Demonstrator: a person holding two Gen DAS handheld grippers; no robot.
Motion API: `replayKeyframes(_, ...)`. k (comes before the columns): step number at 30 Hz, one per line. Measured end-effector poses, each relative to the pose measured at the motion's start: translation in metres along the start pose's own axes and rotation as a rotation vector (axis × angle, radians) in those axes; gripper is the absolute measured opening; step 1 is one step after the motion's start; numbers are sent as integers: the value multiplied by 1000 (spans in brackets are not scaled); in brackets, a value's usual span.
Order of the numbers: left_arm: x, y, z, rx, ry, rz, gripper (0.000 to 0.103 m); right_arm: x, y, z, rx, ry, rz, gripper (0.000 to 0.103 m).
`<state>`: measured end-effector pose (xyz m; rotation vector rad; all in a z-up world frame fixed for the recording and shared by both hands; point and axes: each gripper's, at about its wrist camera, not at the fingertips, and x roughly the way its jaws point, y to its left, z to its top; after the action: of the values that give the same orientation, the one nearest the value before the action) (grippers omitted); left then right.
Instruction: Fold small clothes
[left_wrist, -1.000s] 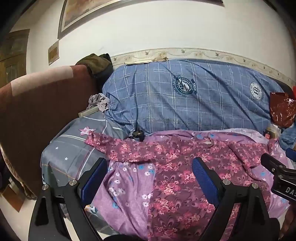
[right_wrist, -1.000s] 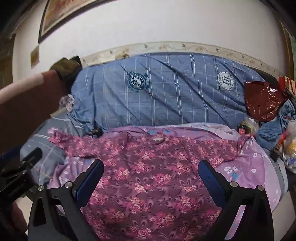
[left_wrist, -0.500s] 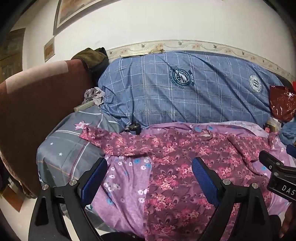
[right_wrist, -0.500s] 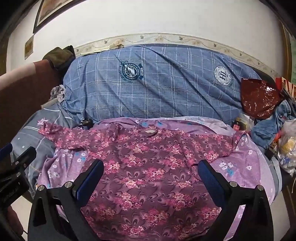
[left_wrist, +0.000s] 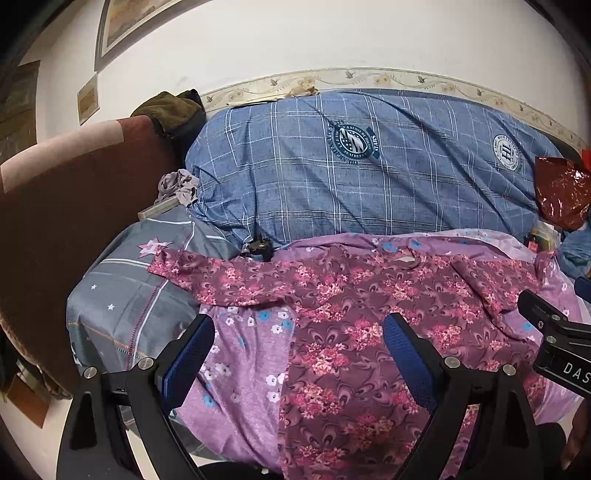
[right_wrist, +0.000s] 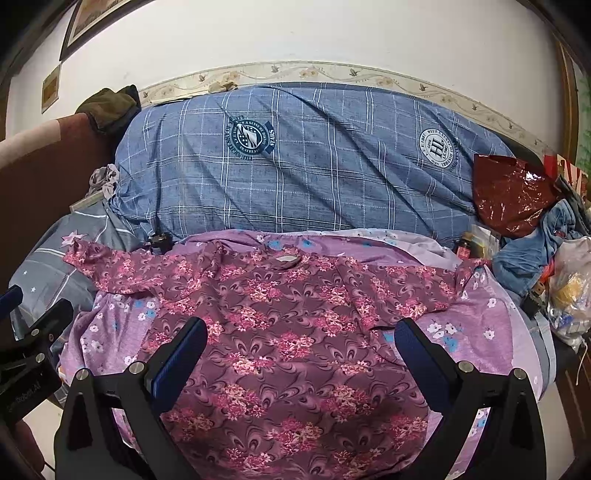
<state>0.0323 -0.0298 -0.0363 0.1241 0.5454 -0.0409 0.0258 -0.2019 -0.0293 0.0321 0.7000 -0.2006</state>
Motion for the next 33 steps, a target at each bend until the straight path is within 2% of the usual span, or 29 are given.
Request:
replayKeyframes(16, 28, -9, 21, -3, 29, -9, 93, 25, -5, 4, 0, 33, -22, 101)
replayKeyframes(33, 11, -13, 22, 7, 6, -23, 93, 11, -12, 10, 9, 12, -40, 101)
